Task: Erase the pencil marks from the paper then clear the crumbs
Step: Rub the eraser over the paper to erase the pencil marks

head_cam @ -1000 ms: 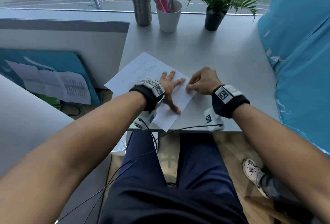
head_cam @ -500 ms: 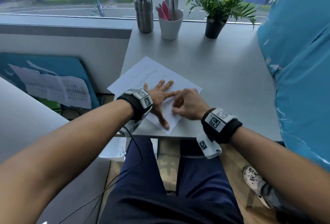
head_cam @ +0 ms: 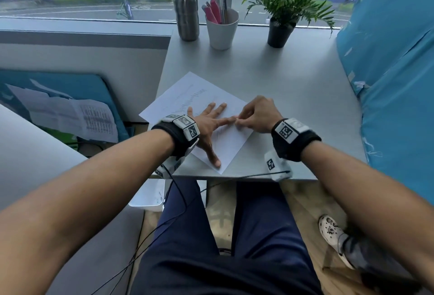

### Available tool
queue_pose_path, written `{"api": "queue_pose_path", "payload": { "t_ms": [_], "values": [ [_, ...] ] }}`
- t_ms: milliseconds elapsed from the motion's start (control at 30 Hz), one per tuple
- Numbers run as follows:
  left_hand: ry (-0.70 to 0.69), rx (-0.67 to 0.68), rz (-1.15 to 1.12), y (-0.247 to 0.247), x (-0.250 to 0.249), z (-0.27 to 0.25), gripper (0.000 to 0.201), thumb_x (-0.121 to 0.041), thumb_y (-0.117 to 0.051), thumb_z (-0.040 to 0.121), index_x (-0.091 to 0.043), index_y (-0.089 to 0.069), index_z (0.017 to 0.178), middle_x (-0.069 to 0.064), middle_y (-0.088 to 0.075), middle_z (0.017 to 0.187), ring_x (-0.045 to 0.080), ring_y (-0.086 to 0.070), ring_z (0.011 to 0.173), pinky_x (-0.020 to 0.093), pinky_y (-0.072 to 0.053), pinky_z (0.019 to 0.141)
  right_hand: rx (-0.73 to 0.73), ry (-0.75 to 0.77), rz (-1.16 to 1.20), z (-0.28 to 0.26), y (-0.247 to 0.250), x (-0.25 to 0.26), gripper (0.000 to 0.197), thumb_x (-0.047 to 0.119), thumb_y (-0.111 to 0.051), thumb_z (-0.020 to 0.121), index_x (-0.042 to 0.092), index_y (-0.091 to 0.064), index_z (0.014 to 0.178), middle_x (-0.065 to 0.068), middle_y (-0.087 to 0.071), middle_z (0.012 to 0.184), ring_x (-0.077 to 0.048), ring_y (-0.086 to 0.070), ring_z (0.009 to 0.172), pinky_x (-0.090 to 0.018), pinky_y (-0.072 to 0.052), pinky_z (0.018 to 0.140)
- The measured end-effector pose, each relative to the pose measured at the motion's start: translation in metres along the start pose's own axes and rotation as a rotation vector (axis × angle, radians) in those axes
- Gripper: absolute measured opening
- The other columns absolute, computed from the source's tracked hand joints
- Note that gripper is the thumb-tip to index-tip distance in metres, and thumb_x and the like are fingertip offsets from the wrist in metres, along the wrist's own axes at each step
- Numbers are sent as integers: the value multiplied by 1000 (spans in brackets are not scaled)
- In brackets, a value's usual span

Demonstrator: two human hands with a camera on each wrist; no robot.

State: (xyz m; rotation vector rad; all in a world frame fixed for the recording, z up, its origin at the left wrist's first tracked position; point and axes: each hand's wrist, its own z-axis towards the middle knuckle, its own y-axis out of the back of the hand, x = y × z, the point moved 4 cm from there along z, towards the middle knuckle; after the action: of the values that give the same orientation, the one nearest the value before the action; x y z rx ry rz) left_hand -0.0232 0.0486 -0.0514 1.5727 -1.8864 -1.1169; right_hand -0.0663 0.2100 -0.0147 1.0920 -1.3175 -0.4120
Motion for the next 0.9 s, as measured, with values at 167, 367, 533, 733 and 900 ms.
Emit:
{"api": "queue_pose_path", "payload": {
  "t_ms": [167, 367, 533, 733, 900],
  "values": [
    [14, 7, 18, 0, -1, 2, 153, -77, -83, 32, -56, 18, 145, -12, 40, 153, 18, 37, 141, 78, 9, 105, 63, 120, 54, -37, -38, 25, 3, 11, -77, 69, 9, -78, 70, -2, -73, 67, -14, -68, 62, -19, -55, 59],
    [17, 14, 20, 2, -2, -1, 153, -75, -85, 32, -55, 16, 146, -11, 38, 155, 20, 35, 143, 77, 8, 105, 14, 36, 51, -10, -13, 7, 7, 18, -79, 71, 13, -80, 76, 0, -73, 69, -5, -60, 58, -16, -50, 67],
    [34, 11, 39, 1, -2, 1, 154, -76, -84, 31, -57, 20, 143, -12, 38, 155, 20, 36, 142, 77, 8, 105, -10, -10, 25, -10, -9, 4, 8, 16, -79, 72, 10, -79, 77, -2, -74, 72, -5, -61, 59, -16, -52, 68],
    [37, 33, 58, 1, -4, 0, 158, -76, -84, 30, -54, 24, 143, -10, 43, 152, 22, 38, 141, 78, 8, 104, 196, 118, 44, -37, -36, 24, 8, 16, -81, 73, 10, -80, 77, -1, -75, 73, 7, -58, 52, -4, -45, 56],
    [40, 39, 68, 1, -5, -1, 158, -76, -84, 30, -53, 23, 144, -10, 41, 153, 23, 35, 143, 78, 6, 105, -27, -49, 6, 0, 0, -7, 11, 22, -80, 71, 14, -79, 78, -2, -74, 74, -9, -63, 68, -14, -48, 78]
  ]
}}
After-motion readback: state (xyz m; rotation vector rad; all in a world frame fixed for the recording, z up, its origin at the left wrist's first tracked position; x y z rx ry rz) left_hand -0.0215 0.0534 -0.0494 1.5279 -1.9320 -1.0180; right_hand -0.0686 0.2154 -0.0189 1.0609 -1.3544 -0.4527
